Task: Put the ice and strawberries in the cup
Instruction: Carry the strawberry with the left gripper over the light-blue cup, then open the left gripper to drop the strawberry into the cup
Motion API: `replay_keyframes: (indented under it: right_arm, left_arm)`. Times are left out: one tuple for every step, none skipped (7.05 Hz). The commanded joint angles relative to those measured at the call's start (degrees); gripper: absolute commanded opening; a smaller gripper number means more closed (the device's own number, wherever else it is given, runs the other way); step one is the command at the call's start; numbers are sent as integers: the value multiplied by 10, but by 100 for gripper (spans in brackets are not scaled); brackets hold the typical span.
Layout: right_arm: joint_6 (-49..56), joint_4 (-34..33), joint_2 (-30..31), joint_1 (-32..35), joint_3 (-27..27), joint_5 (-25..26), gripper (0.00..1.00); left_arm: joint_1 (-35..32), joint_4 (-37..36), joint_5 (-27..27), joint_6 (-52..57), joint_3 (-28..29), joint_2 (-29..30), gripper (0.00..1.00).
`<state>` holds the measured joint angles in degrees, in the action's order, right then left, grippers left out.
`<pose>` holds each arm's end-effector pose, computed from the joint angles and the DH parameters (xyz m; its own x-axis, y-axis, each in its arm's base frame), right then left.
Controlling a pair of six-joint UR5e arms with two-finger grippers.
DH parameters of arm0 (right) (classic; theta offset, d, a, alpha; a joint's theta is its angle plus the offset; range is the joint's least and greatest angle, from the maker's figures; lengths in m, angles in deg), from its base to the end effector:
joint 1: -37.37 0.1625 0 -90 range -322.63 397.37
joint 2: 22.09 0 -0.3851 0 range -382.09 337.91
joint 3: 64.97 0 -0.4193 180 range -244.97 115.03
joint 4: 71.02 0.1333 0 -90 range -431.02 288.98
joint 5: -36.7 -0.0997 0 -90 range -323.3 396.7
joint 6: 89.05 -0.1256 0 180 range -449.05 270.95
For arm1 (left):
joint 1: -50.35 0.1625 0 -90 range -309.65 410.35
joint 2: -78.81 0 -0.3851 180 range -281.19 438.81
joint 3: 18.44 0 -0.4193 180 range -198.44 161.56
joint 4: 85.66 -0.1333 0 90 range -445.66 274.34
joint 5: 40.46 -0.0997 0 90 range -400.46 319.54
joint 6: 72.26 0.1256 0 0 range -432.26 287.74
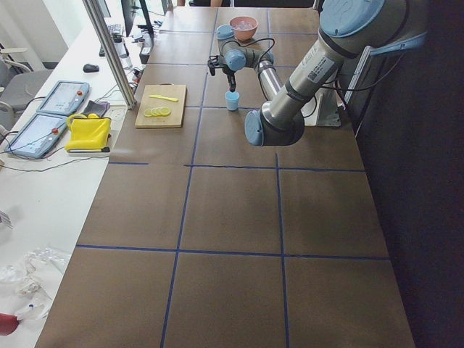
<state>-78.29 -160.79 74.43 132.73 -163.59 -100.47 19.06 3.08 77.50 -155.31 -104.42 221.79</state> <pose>0.0857 -0.4724 0.6110 0.6851 -0.1525 0.7123 0.0352 0.9836 0.1767 0.5868 -0.4437 0.0790 0.5905 -0.2338 -0.7724 0.0916 0.9703 -0.2237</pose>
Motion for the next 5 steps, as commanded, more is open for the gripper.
replay_keyframes:
  right_arm:
    - [0,0,1,0,-1,1,99]
    - [2,0,1,0,-1,1,99]
    - [1,0,1,0,-1,1,99]
    - [1,0,1,0,-1,1,99]
    - [1,0,2,0,-1,1,99]
  left_arm:
    - [4,0,-1,-2,2,-2,2]
    - [4,-1,-1,-2,-4,-2,2]
    - [3,-1,-1,-2,-4,-3,2]
    - [0,-1,-4,-1,-4,-5,3]
    - [1,0,-15,1,-3,-5,3]
